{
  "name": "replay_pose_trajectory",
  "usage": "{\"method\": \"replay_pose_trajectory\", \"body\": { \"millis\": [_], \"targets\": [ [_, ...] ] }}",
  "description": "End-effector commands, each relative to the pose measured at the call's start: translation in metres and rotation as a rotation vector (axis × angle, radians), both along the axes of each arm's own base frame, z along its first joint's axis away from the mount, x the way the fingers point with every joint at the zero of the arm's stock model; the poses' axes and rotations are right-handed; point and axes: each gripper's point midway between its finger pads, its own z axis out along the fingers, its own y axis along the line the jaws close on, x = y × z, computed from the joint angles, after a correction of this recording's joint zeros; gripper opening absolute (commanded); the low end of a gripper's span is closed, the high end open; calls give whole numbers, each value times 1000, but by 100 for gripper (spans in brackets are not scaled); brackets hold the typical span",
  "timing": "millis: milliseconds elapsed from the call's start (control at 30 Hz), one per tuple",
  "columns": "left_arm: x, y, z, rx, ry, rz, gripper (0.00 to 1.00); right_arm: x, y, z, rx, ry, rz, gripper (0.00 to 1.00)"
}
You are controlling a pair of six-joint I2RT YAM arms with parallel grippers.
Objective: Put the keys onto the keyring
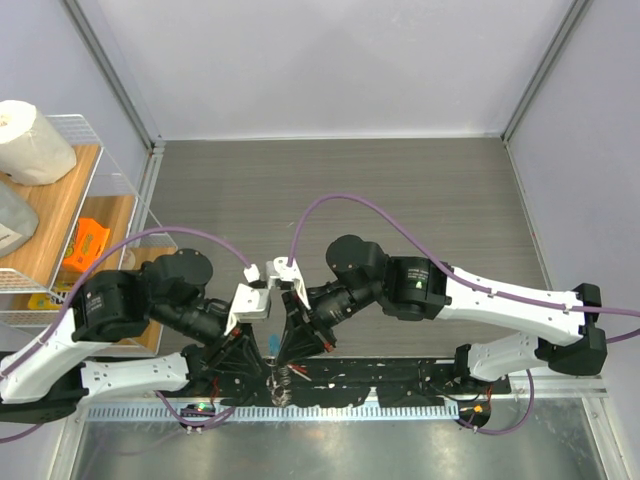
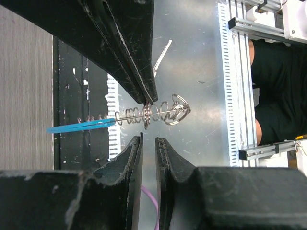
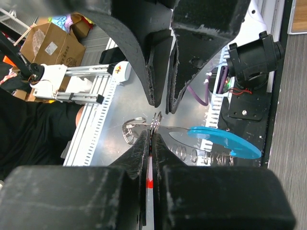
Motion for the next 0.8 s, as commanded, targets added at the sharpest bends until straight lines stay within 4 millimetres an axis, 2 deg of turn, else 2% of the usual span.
{"method": "replay_pose_trajectory", "body": {
  "millis": [0, 767],
  "targets": [
    [0, -6, 8, -23, -1, -11, 23, -4, 11, 19, 92, 14, 29, 6],
    [-4, -8, 14, -29, 13, -53, 22, 1, 28, 3, 36, 38, 17, 6]
  ]
}}
